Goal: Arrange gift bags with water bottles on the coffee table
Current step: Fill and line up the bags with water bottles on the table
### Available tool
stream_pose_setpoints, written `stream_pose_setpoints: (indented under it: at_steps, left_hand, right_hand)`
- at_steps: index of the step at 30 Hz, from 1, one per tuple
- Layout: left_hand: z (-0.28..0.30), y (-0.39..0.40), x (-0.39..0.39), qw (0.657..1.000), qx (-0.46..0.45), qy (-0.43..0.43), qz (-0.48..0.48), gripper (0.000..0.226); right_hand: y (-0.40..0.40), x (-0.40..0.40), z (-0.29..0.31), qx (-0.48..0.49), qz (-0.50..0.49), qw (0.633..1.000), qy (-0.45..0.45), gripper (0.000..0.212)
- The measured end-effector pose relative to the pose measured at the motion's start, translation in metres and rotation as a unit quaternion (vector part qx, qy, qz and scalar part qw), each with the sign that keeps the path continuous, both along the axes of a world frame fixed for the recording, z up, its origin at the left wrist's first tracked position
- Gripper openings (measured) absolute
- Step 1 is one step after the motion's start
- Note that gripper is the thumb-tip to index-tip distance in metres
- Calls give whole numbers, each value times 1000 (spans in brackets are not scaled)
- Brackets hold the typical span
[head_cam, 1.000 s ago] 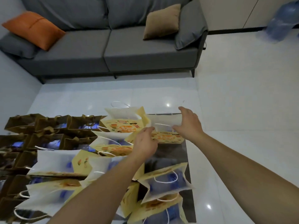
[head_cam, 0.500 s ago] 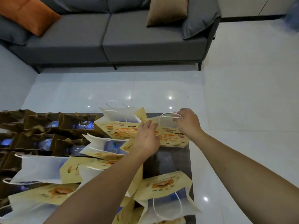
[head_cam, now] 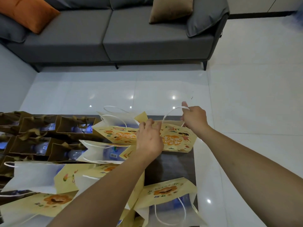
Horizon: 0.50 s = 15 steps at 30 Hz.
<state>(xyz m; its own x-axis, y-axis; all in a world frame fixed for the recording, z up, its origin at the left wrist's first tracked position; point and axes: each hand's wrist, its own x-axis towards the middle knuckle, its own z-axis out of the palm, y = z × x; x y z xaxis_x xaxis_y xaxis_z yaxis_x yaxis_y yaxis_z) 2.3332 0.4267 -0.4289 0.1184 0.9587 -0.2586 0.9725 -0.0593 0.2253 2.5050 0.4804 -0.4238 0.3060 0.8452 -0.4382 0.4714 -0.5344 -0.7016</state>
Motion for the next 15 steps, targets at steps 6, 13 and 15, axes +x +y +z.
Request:
stream_pose_setpoints:
  at_steps: [6,13,15]
  left_hand:
    - [6,12,-9,997,70,27,-24,27]
    - [5,22,-11,996,88,-13,-26,19]
    - [2,19,-12,997,68,-15,-31,22]
  right_hand:
    - [-7,-12,6,35,-17,999,-21,75]
    - [1,-14,12,64,-7,997,-37,69]
    - [-3,-11,10,32,19,998,-44,64]
